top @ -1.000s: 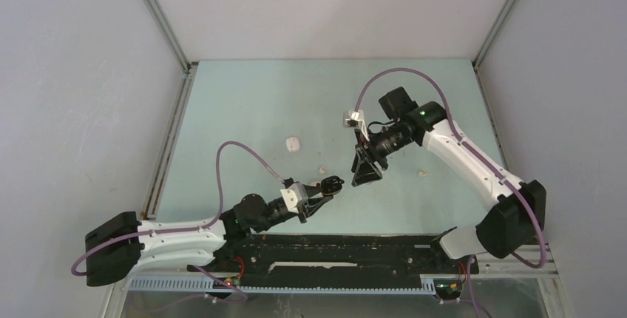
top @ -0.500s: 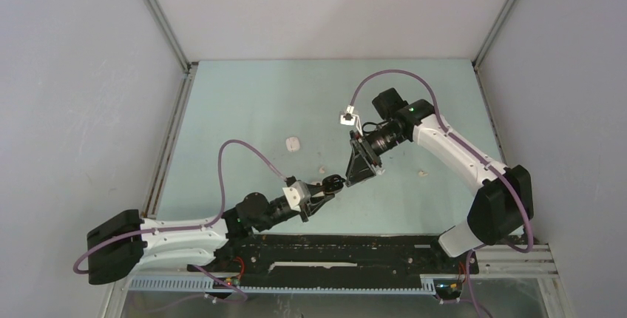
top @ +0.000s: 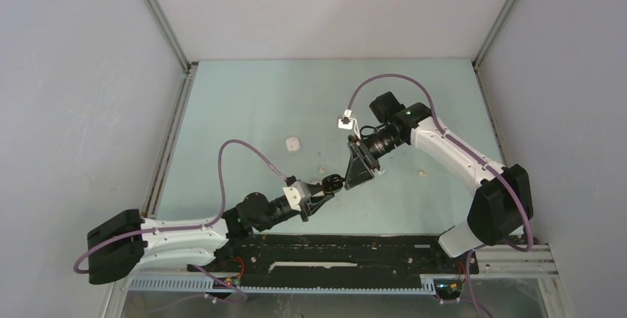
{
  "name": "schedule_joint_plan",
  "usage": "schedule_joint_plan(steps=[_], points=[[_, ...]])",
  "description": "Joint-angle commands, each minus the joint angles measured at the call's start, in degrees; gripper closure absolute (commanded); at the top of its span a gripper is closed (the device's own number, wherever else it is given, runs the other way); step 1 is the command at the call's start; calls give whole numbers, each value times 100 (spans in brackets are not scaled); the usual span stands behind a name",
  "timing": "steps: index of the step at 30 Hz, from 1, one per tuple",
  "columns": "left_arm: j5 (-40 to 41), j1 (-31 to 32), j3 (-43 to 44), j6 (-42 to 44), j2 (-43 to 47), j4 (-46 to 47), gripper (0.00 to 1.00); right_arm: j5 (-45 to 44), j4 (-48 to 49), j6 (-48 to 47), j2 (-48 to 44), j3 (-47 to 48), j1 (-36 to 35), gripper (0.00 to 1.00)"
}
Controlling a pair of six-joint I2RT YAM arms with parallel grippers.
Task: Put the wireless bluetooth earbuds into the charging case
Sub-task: Place the earbud in the charging case.
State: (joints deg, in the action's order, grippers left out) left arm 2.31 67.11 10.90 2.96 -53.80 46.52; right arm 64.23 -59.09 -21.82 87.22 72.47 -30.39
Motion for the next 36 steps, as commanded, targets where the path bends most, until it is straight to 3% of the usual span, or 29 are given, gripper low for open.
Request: schedule_joint_plan(steps=[1, 12, 36], points=[[87, 33, 254, -50, -59, 266, 100, 57, 141, 113, -123, -21, -64, 51], [186, 39, 314, -77, -198, 349, 100, 62, 48, 114, -277, -19, -154, 57], [60, 39, 442, -126, -431, 453, 100, -395, 235, 339, -493, -218, -507, 59]])
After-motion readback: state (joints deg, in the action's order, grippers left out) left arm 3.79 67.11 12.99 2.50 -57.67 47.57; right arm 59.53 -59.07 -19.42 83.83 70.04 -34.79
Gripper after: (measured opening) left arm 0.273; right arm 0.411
